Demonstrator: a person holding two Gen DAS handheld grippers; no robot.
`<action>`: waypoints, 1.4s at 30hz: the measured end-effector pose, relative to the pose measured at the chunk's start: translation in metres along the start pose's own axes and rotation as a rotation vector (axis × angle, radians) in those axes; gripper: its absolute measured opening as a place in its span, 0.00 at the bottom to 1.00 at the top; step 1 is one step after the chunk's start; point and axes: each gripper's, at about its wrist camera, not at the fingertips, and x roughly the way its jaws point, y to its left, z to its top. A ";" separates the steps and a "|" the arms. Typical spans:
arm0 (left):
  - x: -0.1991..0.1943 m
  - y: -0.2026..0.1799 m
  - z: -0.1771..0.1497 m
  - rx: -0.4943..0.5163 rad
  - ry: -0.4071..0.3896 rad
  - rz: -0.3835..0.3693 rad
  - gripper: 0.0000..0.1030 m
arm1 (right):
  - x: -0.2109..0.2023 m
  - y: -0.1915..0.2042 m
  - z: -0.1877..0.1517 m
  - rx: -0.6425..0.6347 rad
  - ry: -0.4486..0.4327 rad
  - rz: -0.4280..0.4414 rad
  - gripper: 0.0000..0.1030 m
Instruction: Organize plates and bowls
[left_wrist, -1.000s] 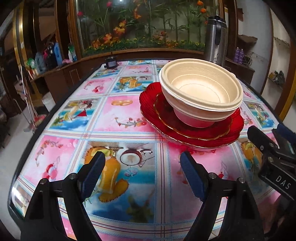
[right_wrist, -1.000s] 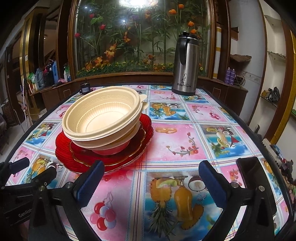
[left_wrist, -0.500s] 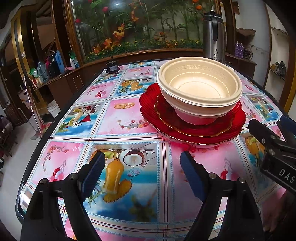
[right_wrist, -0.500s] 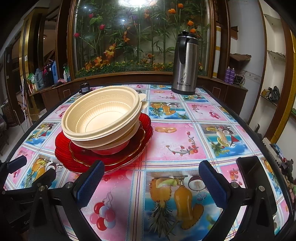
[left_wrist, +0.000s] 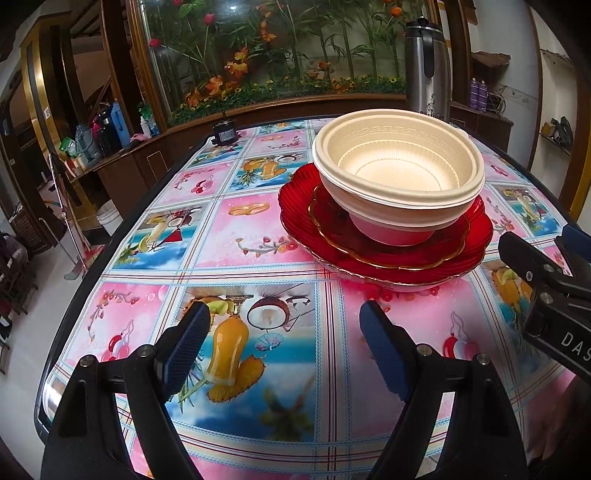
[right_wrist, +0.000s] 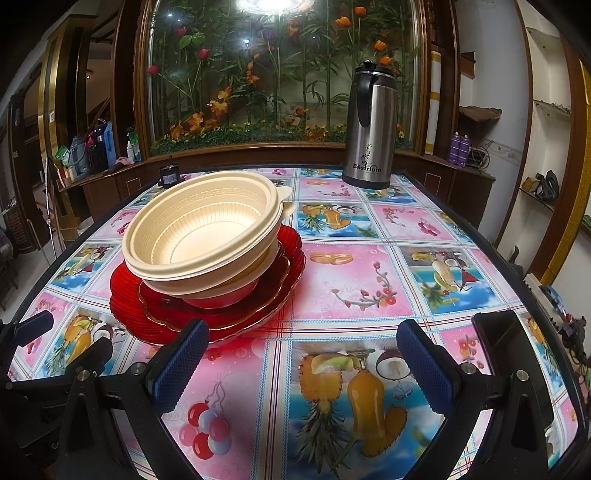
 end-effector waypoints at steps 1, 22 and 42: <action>0.000 0.000 0.000 0.001 0.001 -0.001 0.81 | 0.000 0.000 0.000 0.000 0.000 0.000 0.99; 0.000 -0.002 0.000 0.007 0.001 0.004 0.81 | 0.002 -0.001 -0.001 0.000 0.000 0.001 0.99; -0.002 0.000 -0.001 0.018 -0.005 0.030 0.81 | 0.002 -0.001 -0.001 0.002 0.004 0.002 0.99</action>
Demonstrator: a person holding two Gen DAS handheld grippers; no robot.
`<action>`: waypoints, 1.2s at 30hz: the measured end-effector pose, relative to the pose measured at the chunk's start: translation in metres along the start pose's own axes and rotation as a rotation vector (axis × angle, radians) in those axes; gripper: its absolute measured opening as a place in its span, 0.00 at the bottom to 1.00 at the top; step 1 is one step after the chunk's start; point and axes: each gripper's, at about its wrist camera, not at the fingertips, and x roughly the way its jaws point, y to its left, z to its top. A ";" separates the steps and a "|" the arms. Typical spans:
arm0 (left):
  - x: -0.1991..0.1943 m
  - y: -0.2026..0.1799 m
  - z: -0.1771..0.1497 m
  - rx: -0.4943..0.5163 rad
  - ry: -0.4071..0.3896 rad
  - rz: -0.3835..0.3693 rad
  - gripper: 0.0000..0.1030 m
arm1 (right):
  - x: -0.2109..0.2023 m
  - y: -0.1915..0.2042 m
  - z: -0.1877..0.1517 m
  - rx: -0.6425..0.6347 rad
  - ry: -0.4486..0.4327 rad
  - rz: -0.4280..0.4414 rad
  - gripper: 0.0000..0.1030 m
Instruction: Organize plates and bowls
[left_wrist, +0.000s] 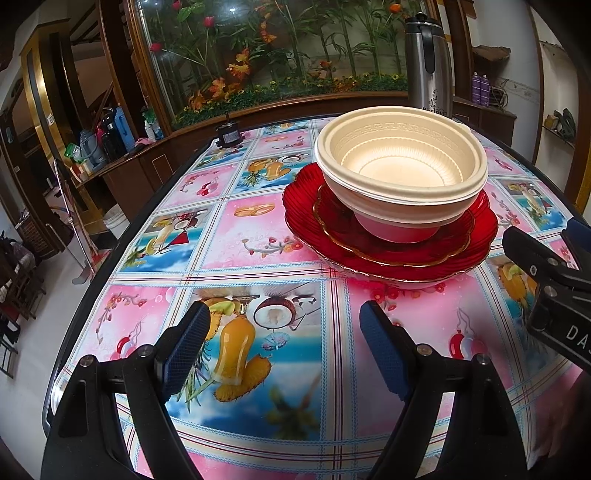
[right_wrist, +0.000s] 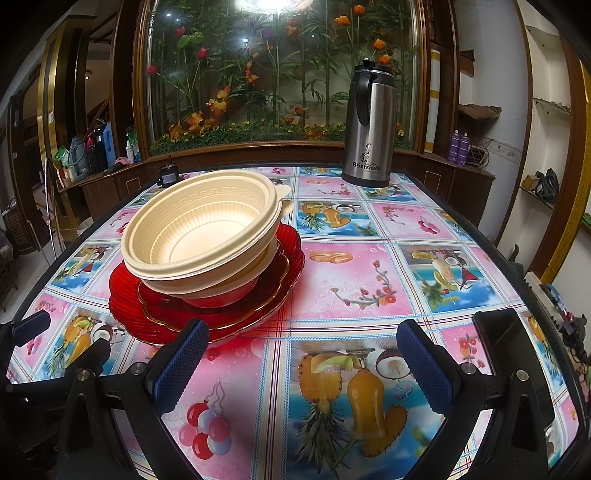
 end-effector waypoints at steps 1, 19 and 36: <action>0.000 0.000 0.000 0.000 -0.001 0.001 0.81 | 0.000 -0.001 -0.001 0.001 0.001 0.000 0.99; 0.000 0.001 -0.001 0.006 -0.001 0.013 0.81 | -0.001 -0.002 -0.002 0.002 0.002 -0.001 0.99; 0.001 0.001 -0.001 0.010 -0.001 0.015 0.81 | 0.000 -0.001 -0.001 0.003 0.002 0.000 0.99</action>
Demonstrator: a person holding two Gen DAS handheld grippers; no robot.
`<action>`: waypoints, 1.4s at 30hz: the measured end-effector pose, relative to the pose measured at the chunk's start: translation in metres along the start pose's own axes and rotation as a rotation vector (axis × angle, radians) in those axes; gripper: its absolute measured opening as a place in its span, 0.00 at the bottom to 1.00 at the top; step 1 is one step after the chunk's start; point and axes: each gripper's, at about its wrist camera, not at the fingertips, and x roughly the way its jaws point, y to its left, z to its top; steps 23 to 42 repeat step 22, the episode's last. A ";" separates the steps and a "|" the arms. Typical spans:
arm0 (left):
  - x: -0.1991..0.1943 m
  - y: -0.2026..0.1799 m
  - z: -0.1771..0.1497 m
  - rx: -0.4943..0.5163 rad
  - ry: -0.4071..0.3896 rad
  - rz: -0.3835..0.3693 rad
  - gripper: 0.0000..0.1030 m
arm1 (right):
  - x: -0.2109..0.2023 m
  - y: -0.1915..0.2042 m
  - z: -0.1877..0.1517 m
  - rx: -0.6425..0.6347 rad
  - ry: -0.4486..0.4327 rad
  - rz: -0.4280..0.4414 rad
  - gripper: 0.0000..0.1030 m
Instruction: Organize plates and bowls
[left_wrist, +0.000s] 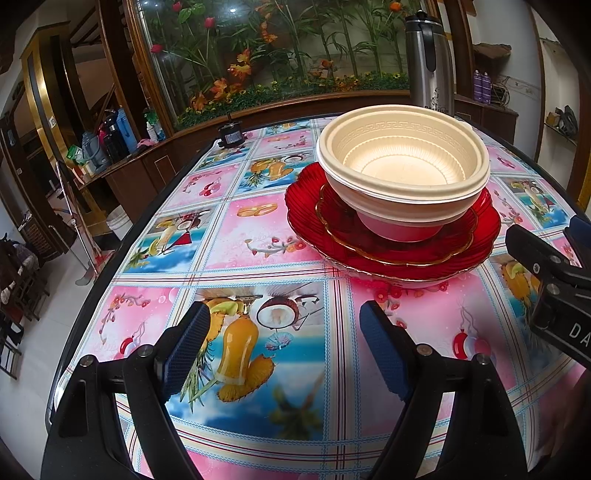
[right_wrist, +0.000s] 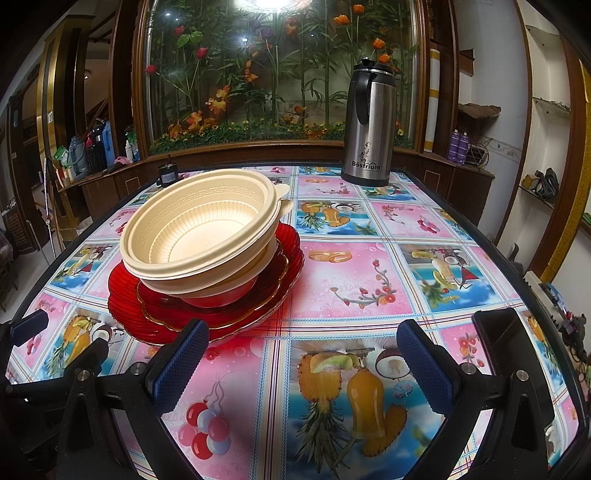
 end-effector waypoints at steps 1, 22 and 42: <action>0.000 0.000 0.000 0.000 0.000 0.001 0.81 | 0.000 0.000 0.000 0.000 0.001 0.000 0.99; -0.003 0.002 0.000 0.010 -0.009 -0.002 0.81 | 0.001 -0.001 -0.001 0.002 0.005 -0.001 0.99; -0.003 0.002 0.000 0.010 -0.009 -0.002 0.81 | 0.001 -0.001 -0.001 0.002 0.005 -0.001 0.99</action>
